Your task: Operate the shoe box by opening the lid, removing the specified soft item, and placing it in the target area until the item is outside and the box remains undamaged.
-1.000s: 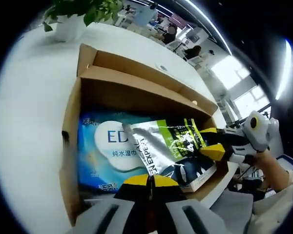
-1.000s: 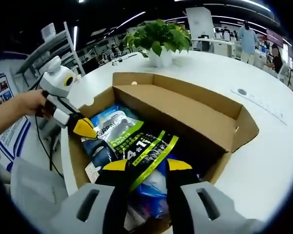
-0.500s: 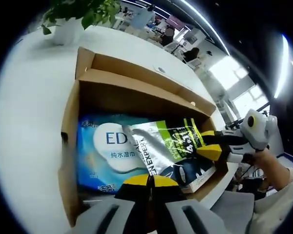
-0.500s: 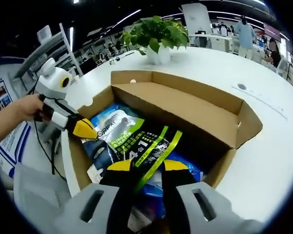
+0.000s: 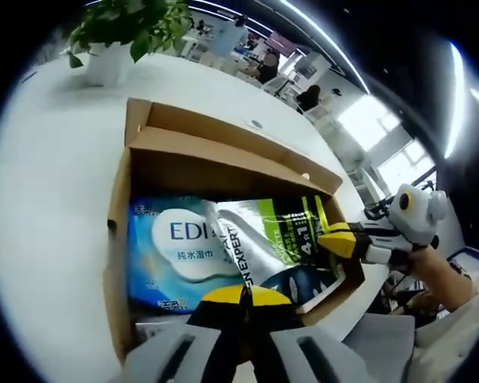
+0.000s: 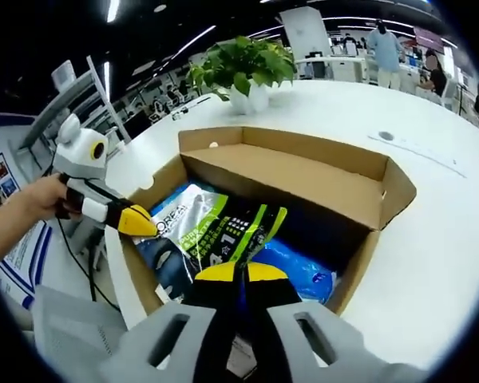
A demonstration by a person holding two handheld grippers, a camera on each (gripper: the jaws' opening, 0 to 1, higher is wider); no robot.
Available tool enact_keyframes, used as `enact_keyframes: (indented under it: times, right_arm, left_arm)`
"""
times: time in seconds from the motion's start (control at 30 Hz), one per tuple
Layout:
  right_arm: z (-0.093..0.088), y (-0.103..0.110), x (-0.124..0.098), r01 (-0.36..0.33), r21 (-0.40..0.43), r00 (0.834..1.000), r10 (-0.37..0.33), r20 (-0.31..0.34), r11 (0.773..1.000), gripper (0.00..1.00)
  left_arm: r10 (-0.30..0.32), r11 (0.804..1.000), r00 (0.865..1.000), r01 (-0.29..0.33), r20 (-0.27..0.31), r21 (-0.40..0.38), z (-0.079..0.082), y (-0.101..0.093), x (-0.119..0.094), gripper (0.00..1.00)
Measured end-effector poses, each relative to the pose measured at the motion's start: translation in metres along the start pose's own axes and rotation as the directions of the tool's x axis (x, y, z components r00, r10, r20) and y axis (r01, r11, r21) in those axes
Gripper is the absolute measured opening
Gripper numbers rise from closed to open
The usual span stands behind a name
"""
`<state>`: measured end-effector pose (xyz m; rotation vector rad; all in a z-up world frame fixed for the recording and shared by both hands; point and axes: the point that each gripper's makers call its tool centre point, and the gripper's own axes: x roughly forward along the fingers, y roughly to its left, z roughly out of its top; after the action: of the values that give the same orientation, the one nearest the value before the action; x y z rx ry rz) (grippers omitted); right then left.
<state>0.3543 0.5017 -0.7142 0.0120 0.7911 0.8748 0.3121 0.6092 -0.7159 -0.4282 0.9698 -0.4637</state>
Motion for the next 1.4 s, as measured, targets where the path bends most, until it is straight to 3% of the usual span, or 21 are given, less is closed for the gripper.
enact_keyframes:
  times: [0.43,0.7,1.07,1.4]
  right_arm:
    - [0.019,-0.003,-0.027,0.017,0.075,0.997,-0.022,0.071,0.997,0.00]
    - [0.029,-0.014,-0.051,0.039,0.117,0.994,-0.050,0.097,0.992,0.00]
    - [0.030,-0.038,-0.084,0.088,0.173,0.987,-0.109,0.120,0.981,0.00]
    - [0.021,-0.065,-0.109,0.134,0.224,0.980,-0.163,0.115,0.965,0.00]
  left_arm:
    - [-0.005,0.999,0.999,0.003,0.044,0.033,0.017,-0.023,-0.006,0.00]
    - [-0.018,0.998,0.999,0.016,0.037,0.063,0.026,-0.044,0.000,0.00]
    - [-0.060,0.994,0.998,0.058,0.016,0.090,0.029,-0.080,0.018,0.00]
    - [-0.111,0.987,0.994,0.112,-0.008,0.111,0.031,-0.113,0.036,0.00]
